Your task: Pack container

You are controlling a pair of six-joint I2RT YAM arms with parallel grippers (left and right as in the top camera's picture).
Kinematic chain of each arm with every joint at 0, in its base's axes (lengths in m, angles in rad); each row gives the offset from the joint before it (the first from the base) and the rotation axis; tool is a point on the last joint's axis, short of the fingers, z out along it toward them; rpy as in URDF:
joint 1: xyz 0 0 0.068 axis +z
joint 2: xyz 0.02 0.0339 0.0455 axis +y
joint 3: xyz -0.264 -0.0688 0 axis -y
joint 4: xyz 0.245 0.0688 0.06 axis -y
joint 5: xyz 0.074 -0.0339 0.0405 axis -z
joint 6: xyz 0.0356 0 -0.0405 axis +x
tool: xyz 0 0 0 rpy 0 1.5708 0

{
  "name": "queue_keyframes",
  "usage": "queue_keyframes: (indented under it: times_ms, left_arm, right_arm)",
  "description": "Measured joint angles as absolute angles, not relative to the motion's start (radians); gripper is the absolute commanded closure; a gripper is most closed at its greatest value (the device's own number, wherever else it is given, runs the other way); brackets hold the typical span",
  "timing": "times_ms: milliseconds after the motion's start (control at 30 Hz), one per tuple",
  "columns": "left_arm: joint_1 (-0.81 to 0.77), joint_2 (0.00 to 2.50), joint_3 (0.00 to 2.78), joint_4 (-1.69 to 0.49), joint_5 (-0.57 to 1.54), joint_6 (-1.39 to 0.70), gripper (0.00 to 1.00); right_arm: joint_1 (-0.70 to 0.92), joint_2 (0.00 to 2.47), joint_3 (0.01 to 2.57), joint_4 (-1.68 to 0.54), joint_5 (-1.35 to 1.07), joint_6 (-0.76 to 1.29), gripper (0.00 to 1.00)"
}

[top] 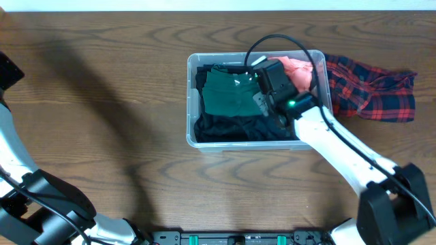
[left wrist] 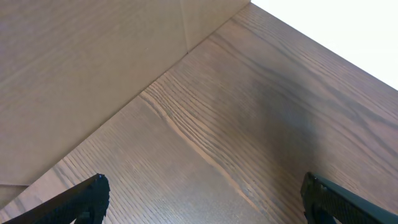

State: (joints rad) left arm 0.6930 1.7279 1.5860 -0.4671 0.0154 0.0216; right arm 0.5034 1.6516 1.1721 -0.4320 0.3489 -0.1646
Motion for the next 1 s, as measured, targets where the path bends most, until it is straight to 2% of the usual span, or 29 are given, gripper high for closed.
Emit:
queue_keyframes:
  times_ms: [200,500,1000]
  left_arm:
    - [0.693,1.728,1.586,-0.467,0.015,0.022,0.02]
    - [0.693,1.728,1.586,-0.467,0.015,0.022,0.02]
    - [0.693,1.728,1.586,-0.467,0.015,0.022,0.02]
  right_arm:
    - [0.513,1.553,1.198,-0.425,0.304,-0.165,0.99]
    - [0.517,1.555,1.202,-0.460,0.157,-0.165,0.99]
    - [0.516,1.805,1.205,-0.483,0.113,-0.165,0.99]
